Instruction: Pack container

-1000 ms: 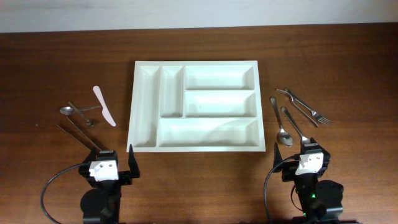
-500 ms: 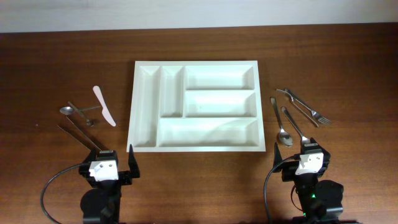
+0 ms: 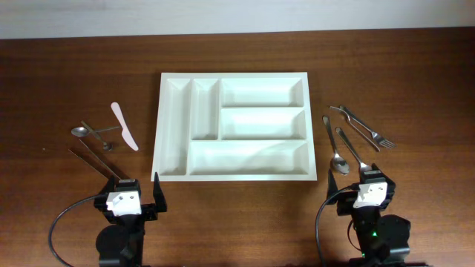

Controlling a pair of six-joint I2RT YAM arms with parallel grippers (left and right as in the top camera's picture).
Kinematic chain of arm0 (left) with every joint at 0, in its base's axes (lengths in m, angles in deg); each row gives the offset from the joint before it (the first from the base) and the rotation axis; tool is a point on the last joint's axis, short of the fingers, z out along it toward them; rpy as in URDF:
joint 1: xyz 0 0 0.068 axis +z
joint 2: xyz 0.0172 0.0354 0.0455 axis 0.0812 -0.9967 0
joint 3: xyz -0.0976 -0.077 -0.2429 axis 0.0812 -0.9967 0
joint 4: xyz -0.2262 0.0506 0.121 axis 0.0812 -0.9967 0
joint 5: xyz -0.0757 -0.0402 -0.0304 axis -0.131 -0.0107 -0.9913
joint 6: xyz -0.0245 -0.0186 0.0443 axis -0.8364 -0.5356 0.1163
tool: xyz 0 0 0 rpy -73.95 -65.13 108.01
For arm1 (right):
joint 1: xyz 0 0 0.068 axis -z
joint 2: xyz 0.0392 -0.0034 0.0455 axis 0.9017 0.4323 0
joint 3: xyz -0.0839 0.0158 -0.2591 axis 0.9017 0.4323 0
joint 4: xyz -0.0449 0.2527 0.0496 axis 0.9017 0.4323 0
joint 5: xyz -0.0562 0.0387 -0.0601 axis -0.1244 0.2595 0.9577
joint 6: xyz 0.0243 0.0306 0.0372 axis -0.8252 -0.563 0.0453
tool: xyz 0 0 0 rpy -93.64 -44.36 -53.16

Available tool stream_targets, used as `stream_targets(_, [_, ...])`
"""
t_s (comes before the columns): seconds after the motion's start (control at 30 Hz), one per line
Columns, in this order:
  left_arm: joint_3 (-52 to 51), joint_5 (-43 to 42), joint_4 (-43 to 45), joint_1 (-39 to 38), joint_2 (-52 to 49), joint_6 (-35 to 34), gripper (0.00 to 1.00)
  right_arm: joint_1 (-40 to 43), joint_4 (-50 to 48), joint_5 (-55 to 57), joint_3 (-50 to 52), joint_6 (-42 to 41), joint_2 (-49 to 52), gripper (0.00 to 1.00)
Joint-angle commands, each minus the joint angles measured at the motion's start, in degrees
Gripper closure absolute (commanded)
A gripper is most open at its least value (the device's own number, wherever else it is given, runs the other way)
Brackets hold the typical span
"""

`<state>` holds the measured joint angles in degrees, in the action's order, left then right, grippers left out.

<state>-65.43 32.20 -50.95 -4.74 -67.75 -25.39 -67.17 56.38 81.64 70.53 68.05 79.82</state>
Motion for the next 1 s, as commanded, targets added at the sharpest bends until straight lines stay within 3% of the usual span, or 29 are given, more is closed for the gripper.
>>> stream_targets(0.0, [-0.33,-0.76,0.17,0.24,0.55,0.87,0.01,-0.20,-3.32,1.70,0.22,-3.10,-0.66,0.01])
stream_targets(0.13, [-0.33,-0.76,0.17,0.24,0.55,0.90,0.01,-0.20,-3.58,3.19,-1.68,-9.46,-0.63,0.01])
stream_targets(0.33, [-0.33,-0.76,0.17,0.24,0.55,0.90,0.01,-0.20,9.86,3.17,-17.07,-13.57,5.35,0.01])
stream_targets(0.67, [-0.33,-0.79,0.17,0.24,0.55,0.90,0.01,-0.20,42.36,0.50,-61.72,-10.62,41.42,0.01])
stream_targets(0.77, [-0.33,-0.76,0.17,0.24,0.55,0.90,0.01,-0.20,46.66,-1.29,-71.41,-10.03,51.06,0.01])
stream_targets(0.97, [-0.33,-0.76,0.17,0.24,0.55,0.90,0.01,0.02,49.27,-4.37,-75.89,-7.67,63.19,0.01])
